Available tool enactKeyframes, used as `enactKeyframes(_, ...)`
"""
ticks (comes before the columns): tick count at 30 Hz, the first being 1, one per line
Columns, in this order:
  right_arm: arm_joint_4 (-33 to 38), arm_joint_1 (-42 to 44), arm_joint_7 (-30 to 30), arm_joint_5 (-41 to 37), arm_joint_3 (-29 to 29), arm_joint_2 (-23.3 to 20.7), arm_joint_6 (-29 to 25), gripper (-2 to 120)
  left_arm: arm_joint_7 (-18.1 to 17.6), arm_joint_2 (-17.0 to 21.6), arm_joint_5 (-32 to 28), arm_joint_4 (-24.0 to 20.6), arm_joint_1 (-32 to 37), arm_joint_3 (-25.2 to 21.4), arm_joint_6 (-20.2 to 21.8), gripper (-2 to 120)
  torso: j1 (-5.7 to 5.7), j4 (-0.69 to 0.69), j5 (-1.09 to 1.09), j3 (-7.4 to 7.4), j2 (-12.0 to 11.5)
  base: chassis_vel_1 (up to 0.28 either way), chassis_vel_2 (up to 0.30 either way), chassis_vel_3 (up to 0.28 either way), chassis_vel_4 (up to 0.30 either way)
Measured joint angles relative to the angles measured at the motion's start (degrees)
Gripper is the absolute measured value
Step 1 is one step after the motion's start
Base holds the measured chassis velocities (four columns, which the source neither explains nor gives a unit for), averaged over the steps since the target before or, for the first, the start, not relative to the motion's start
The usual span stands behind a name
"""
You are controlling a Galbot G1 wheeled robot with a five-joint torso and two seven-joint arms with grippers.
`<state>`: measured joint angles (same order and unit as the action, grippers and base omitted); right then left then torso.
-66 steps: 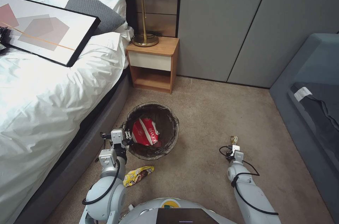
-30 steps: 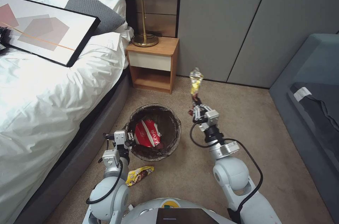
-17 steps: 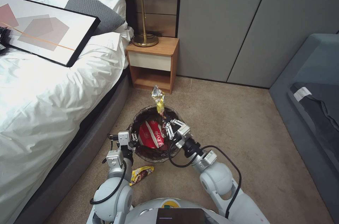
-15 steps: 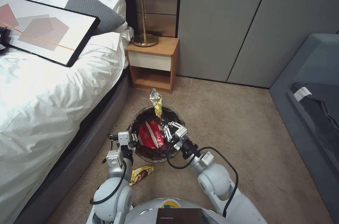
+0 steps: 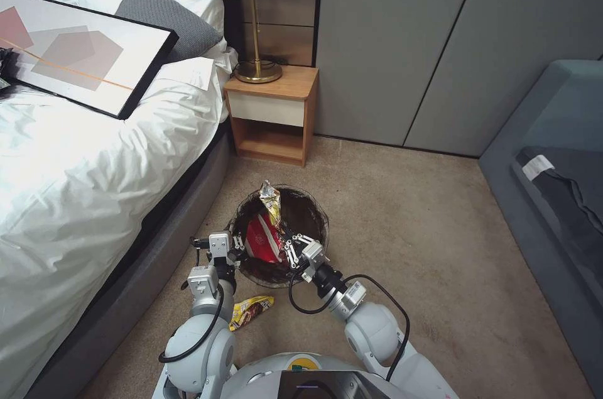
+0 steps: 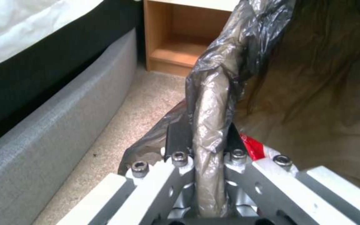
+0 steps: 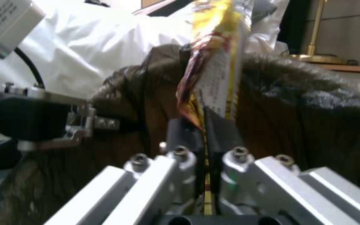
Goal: Pick up the trash bin, then pick up the garbage from the floor and place it into the trash bin.
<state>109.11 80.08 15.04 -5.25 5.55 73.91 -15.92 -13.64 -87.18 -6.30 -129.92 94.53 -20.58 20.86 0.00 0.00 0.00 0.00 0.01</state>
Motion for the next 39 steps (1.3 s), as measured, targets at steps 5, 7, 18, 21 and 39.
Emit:
enactKeyframes(5, -0.3, 0.0, 0.0, 0.2, -0.1, 0.1, 0.0, 19, 0.0, 0.0, -0.1, 0.0, -0.1, -0.1, 0.0, 0, 0.00, 0.00, 0.00, 0.00, 0.0, 0.000, 0.000, 0.000, 0.000)
enactKeyframes(7, -0.3, 0.0, 0.0, 0.3, -0.1, 0.1, 0.0, 25, 0.0, 0.0, -0.1, 0.0, -0.1, -0.1, 0.0, 0, 0.00, 0.00, 0.00, 0.00, 0.0, 0.000, 0.000, 0.000, 0.000)
enactKeyframes(18, -0.4, 0.0, -0.1, 0.4, -0.1, 0.2, 0.0, 62, 0.0, 0.0, -0.2, 0.0, -0.1, -0.1, 0.0, 0, 0.00, 0.00, 0.00, 0.00, 0.0, 0.000, 0.000, 0.000, 0.000)
enactKeyframes(21, -0.4, 0.0, -0.1, 0.4, -0.1, 0.2, 0.0, 71, 0.0, 0.1, -0.2, 0.0, -0.1, -0.1, 0.0, 0, 0.00, 0.00, 0.00, 0.00, 0.0, 0.000, 0.000, 0.000, 0.000)
enactKeyframes(39, 4.5, 1.1, -2.3, 1.3, 1.7, 0.5, -0.7, 100, 0.0, 0.1, -0.3, -0.1, -0.2, -0.4, 0.1, 0, 0.00, 0.00, 0.01, 0.00, 0.0, 0.000, 0.000, 0.000, 0.000)
